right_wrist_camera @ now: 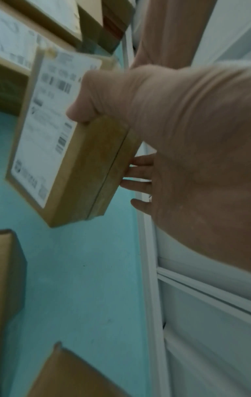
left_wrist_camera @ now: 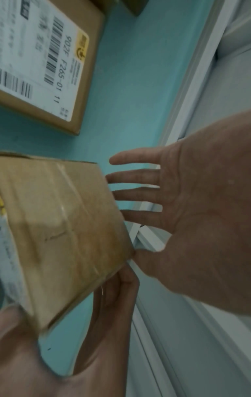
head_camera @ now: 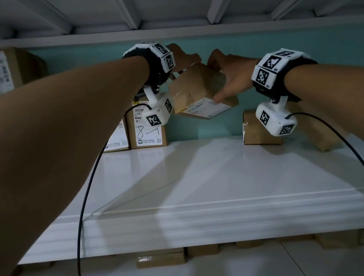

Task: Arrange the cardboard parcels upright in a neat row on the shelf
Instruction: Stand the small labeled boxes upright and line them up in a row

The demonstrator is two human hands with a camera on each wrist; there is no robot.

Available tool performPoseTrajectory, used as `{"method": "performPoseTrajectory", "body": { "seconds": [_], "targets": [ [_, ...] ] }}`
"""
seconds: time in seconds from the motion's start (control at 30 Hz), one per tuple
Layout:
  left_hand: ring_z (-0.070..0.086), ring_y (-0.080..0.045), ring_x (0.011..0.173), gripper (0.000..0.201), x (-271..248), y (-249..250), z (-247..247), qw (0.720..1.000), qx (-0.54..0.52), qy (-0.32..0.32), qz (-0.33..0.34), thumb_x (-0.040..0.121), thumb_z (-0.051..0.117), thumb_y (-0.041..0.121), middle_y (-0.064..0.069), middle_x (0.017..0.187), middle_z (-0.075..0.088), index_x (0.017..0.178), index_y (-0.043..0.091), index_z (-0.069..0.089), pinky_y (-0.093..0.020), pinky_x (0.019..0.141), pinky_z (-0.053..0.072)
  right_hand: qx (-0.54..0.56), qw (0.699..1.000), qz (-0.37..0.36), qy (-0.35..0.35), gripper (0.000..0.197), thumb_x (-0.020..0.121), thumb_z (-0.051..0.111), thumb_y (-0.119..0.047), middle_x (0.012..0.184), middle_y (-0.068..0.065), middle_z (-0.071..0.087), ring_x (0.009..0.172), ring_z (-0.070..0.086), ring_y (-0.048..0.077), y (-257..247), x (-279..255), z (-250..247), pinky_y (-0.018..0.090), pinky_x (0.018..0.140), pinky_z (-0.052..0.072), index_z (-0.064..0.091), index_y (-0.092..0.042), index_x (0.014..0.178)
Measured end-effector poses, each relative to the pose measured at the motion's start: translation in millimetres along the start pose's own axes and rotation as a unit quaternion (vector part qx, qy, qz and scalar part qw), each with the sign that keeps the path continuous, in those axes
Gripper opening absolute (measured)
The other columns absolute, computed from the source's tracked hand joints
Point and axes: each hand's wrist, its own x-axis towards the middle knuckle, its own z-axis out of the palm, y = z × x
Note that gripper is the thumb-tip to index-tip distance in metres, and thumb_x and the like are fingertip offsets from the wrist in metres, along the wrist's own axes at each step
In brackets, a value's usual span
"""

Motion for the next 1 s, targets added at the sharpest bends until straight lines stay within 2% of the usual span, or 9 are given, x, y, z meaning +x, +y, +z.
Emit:
{"method": "performPoseTrajectory", "body": {
  "seconds": [0.1,0.23,0.33,0.4,0.5,0.6,0.67,0.8,1.0],
  "targets": [
    [0.060,-0.025,0.114,0.053,-3.0,2.5,-3.3,0.998,0.049,-0.002,0.029,0.098,0.046,0.046,-0.007,0.131,0.059,0.131,0.005,0.055,-0.020,0.060,0.044,0.032,0.999,0.024,0.002,0.084,0.068,0.078,-0.048,0.131,0.005,0.054,0.112,0.056,0.027,-3.3,2.8,-2.4,0.042,0.092,0.048,0.034,-0.020,0.134],
    [0.059,-0.020,0.115,0.042,-1.5,1.3,-5.9,0.997,0.058,-0.020,0.045,0.096,0.053,0.035,-0.004,0.133,0.058,0.132,0.013,0.055,-0.032,0.083,0.055,0.046,0.997,0.057,0.004,0.077,0.073,0.069,-0.061,0.135,-0.001,0.053,0.118,0.052,0.022,-9.7,5.6,-10.6,0.030,0.090,0.042,0.042,-0.026,0.136],
    [0.057,-0.015,0.102,0.041,-0.9,-1.7,-7.6,0.997,0.046,-0.048,0.050,0.092,0.057,0.022,-0.005,0.132,0.058,0.132,0.016,0.056,-0.023,0.067,0.051,0.051,0.997,0.059,-0.007,0.073,0.075,0.064,-0.064,0.131,0.000,0.055,0.116,0.055,0.022,-16.8,4.7,-14.6,0.030,0.089,0.042,0.049,-0.024,0.135],
    [0.055,-0.016,0.104,0.043,0.0,-3.0,-7.8,0.994,0.069,-0.069,0.051,0.091,0.057,0.016,-0.005,0.136,0.054,0.134,0.015,0.054,-0.023,0.065,0.051,0.056,0.997,0.059,-0.019,0.068,0.076,0.063,-0.064,0.124,0.000,0.060,0.110,0.058,0.022,-20.2,3.6,-13.8,0.031,0.088,0.045,0.055,-0.023,0.130],
    [0.046,-0.019,0.126,0.064,-1.1,-2.4,-3.5,0.982,0.152,-0.093,0.061,0.086,0.059,0.011,-0.001,0.145,0.043,0.145,0.026,0.039,-0.030,0.083,0.053,0.081,0.994,0.068,-0.036,0.059,0.069,0.065,-0.068,0.107,-0.003,0.069,0.094,0.064,0.015,-22.1,3.8,-11.3,0.028,0.078,0.048,0.067,-0.028,0.111],
    [0.044,-0.020,0.129,0.075,-2.8,-4.2,-0.9,0.978,0.160,-0.116,0.073,0.084,0.063,0.009,-0.002,0.147,0.041,0.148,0.029,0.031,-0.036,0.098,0.050,0.108,0.991,0.063,-0.043,0.054,0.066,0.068,-0.066,0.097,-0.003,0.071,0.088,0.066,0.014,-23.1,4.6,-12.5,0.028,0.077,0.050,0.070,-0.026,0.101],
    [0.051,-0.021,0.121,0.077,-2.6,-7.5,-2.1,0.983,0.116,-0.126,0.067,0.083,0.064,0.007,-0.004,0.141,0.048,0.148,0.030,0.029,-0.038,0.099,0.049,0.128,0.989,0.054,-0.042,0.053,0.071,0.069,-0.060,0.107,-0.002,0.069,0.095,0.065,0.016,-24.1,3.8,-14.5,0.028,0.082,0.049,0.068,-0.024,0.110],
    [0.051,-0.025,0.121,0.093,0.7,-20.0,-4.8,0.993,0.012,-0.115,0.026,0.081,0.067,0.007,-0.007,0.146,0.043,0.152,0.033,0.013,-0.041,0.094,0.051,0.173,0.983,0.056,-0.023,0.074,0.076,0.070,-0.054,0.134,-0.003,0.055,0.117,0.055,0.019,-19.9,4.0,-14.4,0.030,0.098,0.042,0.045,-0.028,0.140],
    [0.051,-0.037,0.120,0.094,3.3,-37.9,-7.7,0.993,-0.036,-0.108,-0.036,0.084,0.070,0.015,-0.010,0.149,0.039,0.151,0.039,0.008,-0.044,0.075,0.053,0.292,0.952,0.092,0.008,0.094,0.075,0.075,-0.037,0.129,0.002,0.054,0.117,0.055,0.023,-10.9,3.4,-10.0,0.047,0.096,0.048,0.019,-0.036,0.150]
  ]
}}
